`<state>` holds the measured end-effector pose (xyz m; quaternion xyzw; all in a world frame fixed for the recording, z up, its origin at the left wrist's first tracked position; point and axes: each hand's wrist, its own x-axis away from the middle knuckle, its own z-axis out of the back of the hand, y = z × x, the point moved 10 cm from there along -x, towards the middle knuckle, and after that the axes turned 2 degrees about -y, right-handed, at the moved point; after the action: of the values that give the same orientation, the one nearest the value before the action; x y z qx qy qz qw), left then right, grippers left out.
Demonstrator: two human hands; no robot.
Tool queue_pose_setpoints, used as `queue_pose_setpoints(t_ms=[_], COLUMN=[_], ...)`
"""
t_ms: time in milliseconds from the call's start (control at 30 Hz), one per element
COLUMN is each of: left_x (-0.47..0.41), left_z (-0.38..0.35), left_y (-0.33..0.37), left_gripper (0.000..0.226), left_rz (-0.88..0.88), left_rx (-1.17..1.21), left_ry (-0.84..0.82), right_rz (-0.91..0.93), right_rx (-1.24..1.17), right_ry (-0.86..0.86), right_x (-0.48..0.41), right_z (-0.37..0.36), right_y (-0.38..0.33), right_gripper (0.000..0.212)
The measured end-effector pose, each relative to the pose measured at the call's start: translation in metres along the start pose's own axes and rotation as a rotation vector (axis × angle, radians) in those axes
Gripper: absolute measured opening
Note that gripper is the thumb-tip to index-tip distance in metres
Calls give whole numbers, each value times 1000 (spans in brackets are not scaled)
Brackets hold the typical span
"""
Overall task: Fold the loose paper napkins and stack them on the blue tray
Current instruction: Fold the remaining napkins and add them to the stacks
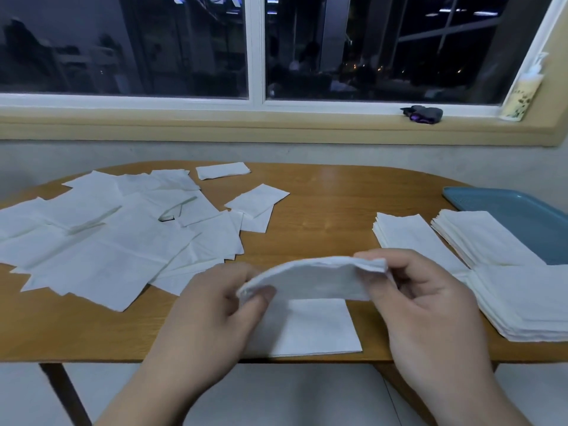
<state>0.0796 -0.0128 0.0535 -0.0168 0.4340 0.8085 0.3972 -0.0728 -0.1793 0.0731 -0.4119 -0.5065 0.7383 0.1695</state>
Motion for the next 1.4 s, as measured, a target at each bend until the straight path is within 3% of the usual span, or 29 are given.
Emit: queue_pose_setpoints(t_ms=[167, 233, 367, 433, 500, 600, 1400], left_x=[0, -2, -2, -1, 0, 3, 1], left_z=[13, 16, 11, 8, 4, -1, -16], left_y=[-20, -26, -28, -25, -26, -37, -55], left_gripper=[29, 12, 54, 46, 29, 20, 15], left_rz=[123, 172, 183, 160, 167, 197, 181], left_rx=[346, 401, 346, 244, 167, 129, -65], left_ry=[50, 78, -9, -74, -124, -184, -298], right_rz=[-131, -156, -141, -126, -97, -100, -1], right_rx=[-84, -58, 110, 185, 247, 323, 683], right_ry=[-91, -126, -162, -174, -204, -253, -296], right_x=[-1, 0, -3, -5, -6, -7, -3], right_z=[-13, -18, -21, -20, -20, -23, -30], right_y=[16, 24, 35, 37, 37, 47, 67], right_gripper=[28, 29, 50, 51, 37, 28, 19])
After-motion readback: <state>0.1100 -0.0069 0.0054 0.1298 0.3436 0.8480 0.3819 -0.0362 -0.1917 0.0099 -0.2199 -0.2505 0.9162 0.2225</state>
